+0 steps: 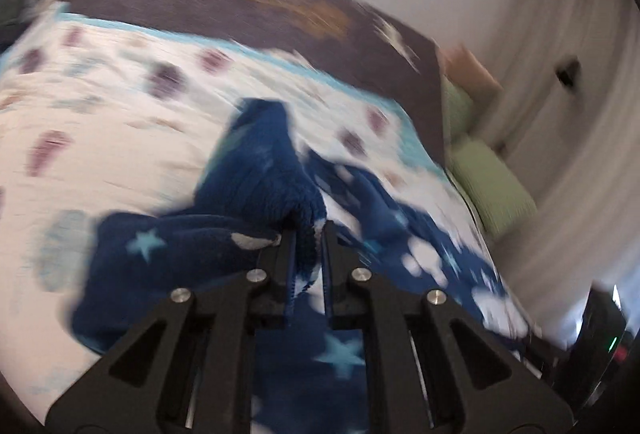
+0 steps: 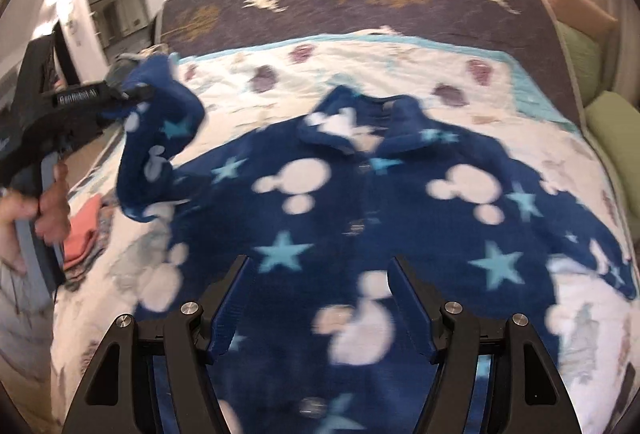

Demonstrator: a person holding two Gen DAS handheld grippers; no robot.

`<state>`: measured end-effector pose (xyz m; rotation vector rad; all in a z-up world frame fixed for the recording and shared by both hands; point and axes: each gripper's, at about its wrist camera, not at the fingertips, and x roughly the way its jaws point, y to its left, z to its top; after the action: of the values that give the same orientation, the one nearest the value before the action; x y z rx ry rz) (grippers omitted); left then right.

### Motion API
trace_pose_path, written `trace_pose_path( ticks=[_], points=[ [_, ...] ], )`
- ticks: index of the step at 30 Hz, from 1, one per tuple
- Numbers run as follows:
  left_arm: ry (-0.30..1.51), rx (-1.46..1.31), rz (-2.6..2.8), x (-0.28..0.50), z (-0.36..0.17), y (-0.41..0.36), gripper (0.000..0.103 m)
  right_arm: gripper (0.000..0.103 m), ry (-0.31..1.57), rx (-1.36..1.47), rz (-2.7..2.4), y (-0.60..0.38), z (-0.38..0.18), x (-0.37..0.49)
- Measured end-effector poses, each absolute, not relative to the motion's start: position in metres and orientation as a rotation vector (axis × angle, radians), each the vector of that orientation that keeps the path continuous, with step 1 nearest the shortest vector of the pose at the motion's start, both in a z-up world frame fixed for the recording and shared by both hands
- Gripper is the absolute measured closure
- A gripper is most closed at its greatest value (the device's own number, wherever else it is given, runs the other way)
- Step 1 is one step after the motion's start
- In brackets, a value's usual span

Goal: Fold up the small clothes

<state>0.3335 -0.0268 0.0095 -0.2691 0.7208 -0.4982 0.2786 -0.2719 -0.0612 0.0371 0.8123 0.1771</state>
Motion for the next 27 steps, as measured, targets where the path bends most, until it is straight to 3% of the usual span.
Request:
trace_pose_path(
  ticks=[6,8,10,15,20,27],
  points=[
    [0.86,-0.108,-0.573,0.326,-0.045,-0.098,0.091,0.033,0.861,0.147,0.117,-0.32,-0.076,0.294],
    [0.903,-0.114,-0.577,0.322,-0.056,-0.099,0.091,0.05,0.902,0.174,0.128,-0.326,-0.087,0.303],
    [0.927,-0.149,-0.584,0.318,-0.061,-0.09,0.089,0.057,0.949,0.189,0.151,-0.328,-0.098,0.313],
    [0.853,-0.173,-0.546,0.292,-0.047,-0.055,0.067,0.057,1.001,0.275,0.227,-0.33,-0.116,0.334],
    [0.836,-0.212,-0.518,0.273,-0.048,-0.019,0.066,0.057,1.03,0.401,0.361,-0.325,-0.12,0.357],
    [0.942,-0.253,-0.563,0.285,-0.082,-0.02,0.066,0.057,1.092,0.493,0.434,-0.31,-0.127,0.39]
  ],
)
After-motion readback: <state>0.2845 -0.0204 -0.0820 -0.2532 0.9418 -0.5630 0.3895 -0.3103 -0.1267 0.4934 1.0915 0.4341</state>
